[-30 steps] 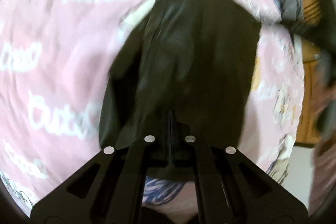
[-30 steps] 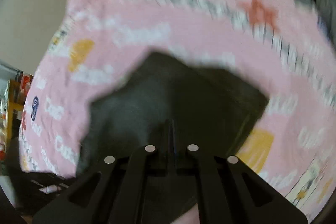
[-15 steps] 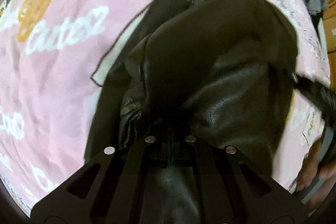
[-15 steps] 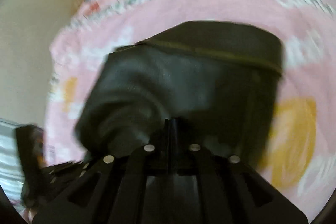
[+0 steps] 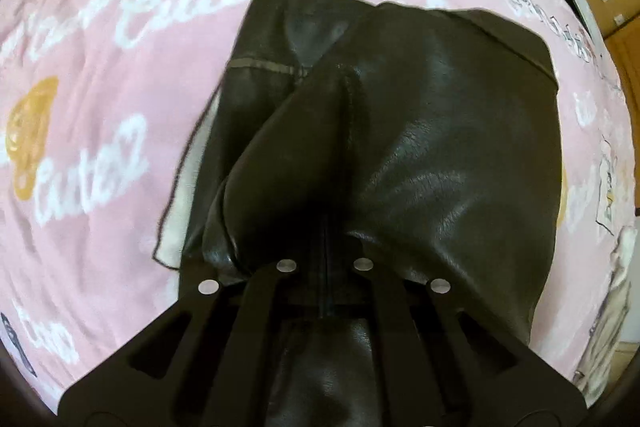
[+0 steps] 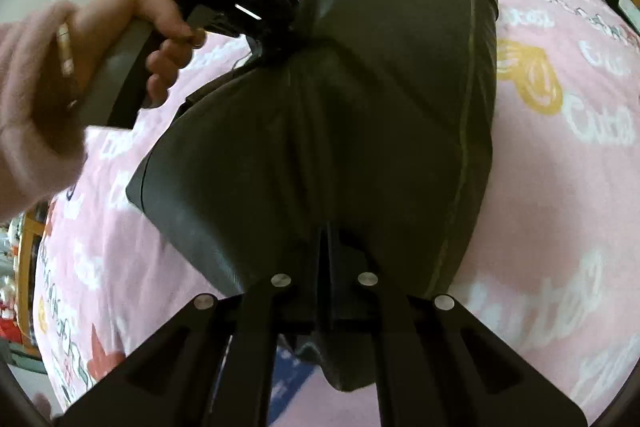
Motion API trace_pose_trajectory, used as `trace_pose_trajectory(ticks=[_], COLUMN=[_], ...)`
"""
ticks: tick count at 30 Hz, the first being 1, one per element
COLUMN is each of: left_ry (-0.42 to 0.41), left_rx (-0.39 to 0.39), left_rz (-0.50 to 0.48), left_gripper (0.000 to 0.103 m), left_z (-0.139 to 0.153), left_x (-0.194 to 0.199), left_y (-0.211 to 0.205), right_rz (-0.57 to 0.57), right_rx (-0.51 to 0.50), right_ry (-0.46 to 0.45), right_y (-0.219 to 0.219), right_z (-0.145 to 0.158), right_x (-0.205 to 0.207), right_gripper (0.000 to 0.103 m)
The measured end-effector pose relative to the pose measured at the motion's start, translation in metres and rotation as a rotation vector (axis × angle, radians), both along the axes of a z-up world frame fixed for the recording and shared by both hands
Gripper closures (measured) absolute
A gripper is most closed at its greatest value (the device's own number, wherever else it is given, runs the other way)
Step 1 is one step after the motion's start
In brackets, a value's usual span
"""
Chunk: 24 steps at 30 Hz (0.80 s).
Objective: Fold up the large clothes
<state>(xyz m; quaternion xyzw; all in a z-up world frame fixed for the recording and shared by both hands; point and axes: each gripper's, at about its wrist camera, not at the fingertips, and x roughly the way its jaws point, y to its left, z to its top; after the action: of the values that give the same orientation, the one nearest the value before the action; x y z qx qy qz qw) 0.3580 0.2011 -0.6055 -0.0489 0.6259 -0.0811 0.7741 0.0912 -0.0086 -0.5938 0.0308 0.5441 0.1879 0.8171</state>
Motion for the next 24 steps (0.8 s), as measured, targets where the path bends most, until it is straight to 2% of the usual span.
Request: trace_pose_trajectory(ticks=[3, 4, 5, 6, 7, 10, 13, 15, 17, 18, 19, 21, 22, 23, 24], left_ry=[-0.016, -0.02, -0.024, -0.014, 0.013, 0.068, 0.089, 0.135, 0.152, 0.144, 0.119, 0.055, 0.026, 0.018, 0.034], left_rx=[-0.035, -0.028, -0.016, -0.009, -0.002, -0.037, -0.002, 0.065, -0.017, -0.063, -0.091, -0.171, -0.197, -0.214, -0.231], left_rz=[0.009, 0.004, -0.001, -0.009, -0.02, -0.031, -0.013, 0.032, 0.092, 0.142, 0.143, 0.094, 0.059, 0.017, -0.012], left_gripper=[0.101, 0.101, 0.101, 0.101, 0.101, 0.101, 0.101, 0.101, 0.101, 0.101, 0.101, 0.101, 0.101, 0.101, 0.101], left_z=[0.024, 0.031, 0.038, 0.043, 0.042, 0.03, 0.01, -0.019, -0.034, -0.031, -0.024, -0.004, 0.006, 0.014, 0.015], left_x=[-0.013, -0.019, -0.028, -0.036, -0.045, -0.08, -0.105, -0.109, -0.111, -0.111, -0.111, -0.111, -0.109, -0.105, -0.1], left_y=[0.01, 0.013, 0.015, 0.019, 0.024, 0.041, 0.055, 0.069, 0.083, 0.089, 0.09, 0.088, 0.088, 0.09, 0.091], right_rz=[-0.076, -0.093, -0.121, -0.139, -0.165, -0.22, -0.255, -0.257, -0.27, -0.275, -0.285, -0.322, -0.341, -0.364, -0.379], right_rx=[0.094, 0.111, 0.12, 0.128, 0.143, 0.174, 0.204, 0.176, 0.138, 0.142, 0.153, 0.182, 0.187, 0.188, 0.189], right_ry=[0.044, 0.052, 0.049, 0.041, 0.027, 0.0, -0.018, -0.015, 0.005, 0.021, 0.035, 0.04, 0.035, 0.024, 0.018], right_y=[-0.015, -0.021, -0.03, -0.036, -0.046, -0.07, -0.087, -0.083, -0.082, -0.082, -0.084, -0.095, -0.1, -0.106, -0.112], right_z=[0.018, 0.024, 0.033, 0.037, 0.045, 0.062, 0.07, 0.066, 0.057, 0.054, 0.051, 0.048, 0.048, 0.048, 0.047], right_x=[0.003, 0.003, 0.001, 0.003, 0.001, -0.005, -0.004, 0.001, -0.003, 0.0, -0.002, -0.003, -0.001, 0.002, 0.006], right_gripper=[0.098, 0.092, 0.078, 0.07, 0.055, 0.052, 0.052, 0.052, 0.052, 0.052, 0.052, 0.041, 0.031, 0.025, 0.025])
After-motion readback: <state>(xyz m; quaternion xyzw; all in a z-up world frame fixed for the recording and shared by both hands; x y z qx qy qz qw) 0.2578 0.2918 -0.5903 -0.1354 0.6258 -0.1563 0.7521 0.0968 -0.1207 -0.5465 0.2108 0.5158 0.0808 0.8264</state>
